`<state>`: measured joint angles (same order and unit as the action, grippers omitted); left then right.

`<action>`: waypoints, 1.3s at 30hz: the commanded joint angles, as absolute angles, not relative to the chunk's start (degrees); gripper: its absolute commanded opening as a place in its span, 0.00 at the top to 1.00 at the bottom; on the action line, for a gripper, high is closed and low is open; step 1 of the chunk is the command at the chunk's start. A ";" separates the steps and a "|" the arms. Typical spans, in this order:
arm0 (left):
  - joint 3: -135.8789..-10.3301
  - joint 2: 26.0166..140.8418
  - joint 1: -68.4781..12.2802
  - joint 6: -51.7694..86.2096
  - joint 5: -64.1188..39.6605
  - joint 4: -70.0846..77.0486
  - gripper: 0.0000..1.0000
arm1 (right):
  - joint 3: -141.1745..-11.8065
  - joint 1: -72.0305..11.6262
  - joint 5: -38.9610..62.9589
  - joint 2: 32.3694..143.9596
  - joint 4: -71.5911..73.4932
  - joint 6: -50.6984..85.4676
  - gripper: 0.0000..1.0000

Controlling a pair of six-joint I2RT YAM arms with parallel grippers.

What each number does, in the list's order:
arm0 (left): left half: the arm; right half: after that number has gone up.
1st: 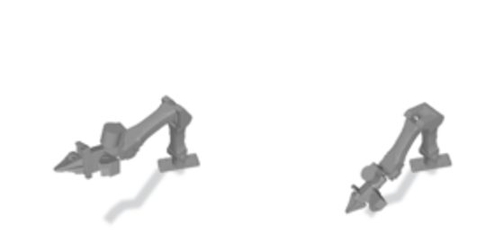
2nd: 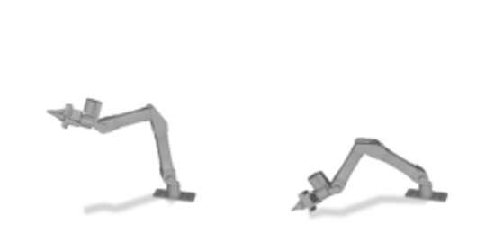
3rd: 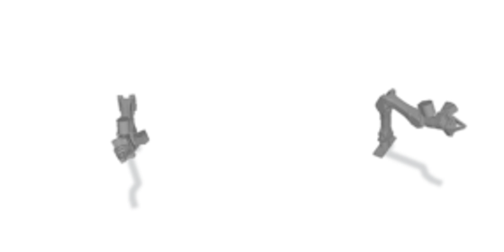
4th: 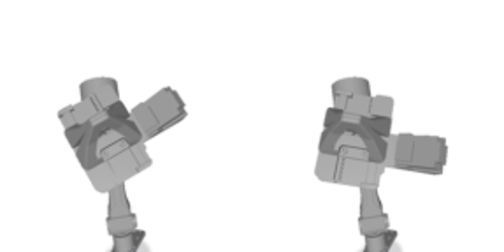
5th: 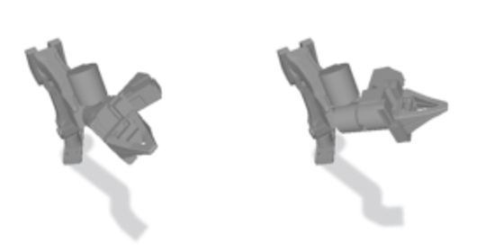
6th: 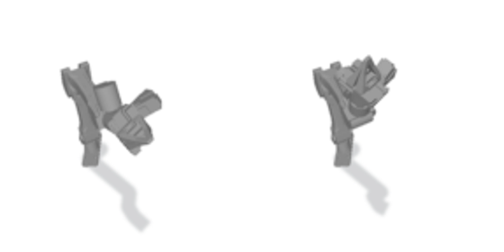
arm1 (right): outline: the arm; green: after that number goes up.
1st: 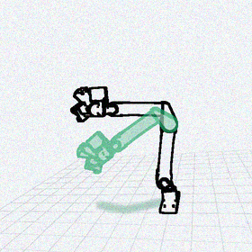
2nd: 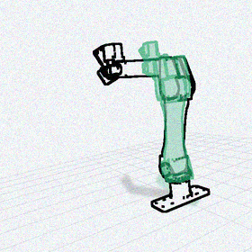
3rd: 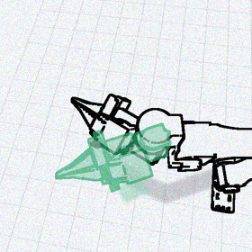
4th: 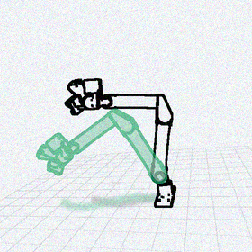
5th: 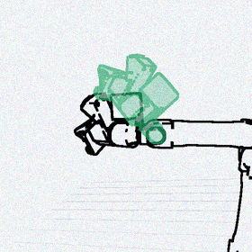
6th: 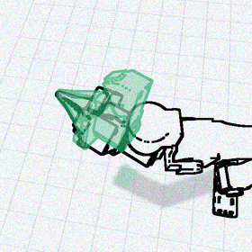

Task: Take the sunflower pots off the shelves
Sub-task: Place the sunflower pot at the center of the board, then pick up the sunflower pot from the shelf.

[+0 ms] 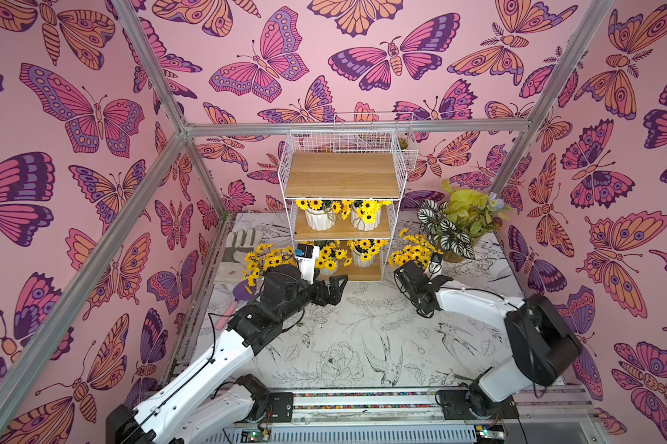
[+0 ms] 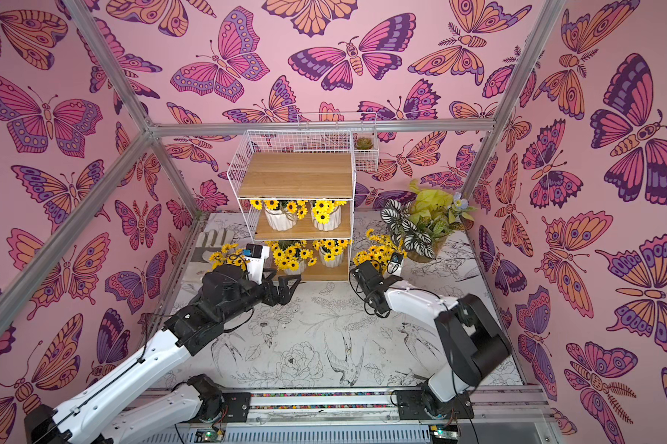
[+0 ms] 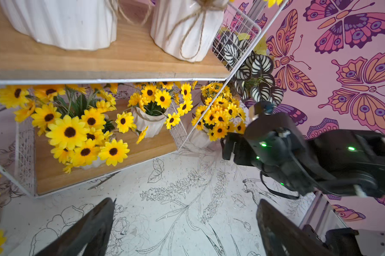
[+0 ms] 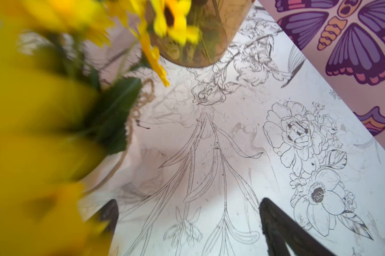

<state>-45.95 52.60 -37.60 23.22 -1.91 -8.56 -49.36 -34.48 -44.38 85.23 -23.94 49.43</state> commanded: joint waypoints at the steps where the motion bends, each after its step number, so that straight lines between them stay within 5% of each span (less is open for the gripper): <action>1: -46.93 52.20 -40.09 19.83 6.88 -7.62 0.00 | -47.75 -36.56 -40.07 77.69 -24.55 43.85 0.01; 10: -47.21 56.99 -44.21 14.56 22.73 -0.24 0.00 | -44.57 -40.53 -22.05 60.82 -19.83 28.39 0.01; 20: -51.01 64.39 -44.38 9.79 26.76 7.00 0.00 | -47.75 -44.95 -6.28 51.81 -17.89 14.90 0.01; 39: -55.21 77.77 -39.62 9.28 31.10 19.42 0.00 | -56.69 -47.74 -3.89 56.37 -17.67 9.40 0.01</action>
<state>-53.74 77.19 -40.69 8.38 30.04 16.95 -54.94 -47.35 -4.38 56.23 -17.78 10.48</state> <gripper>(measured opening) 0.999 0.989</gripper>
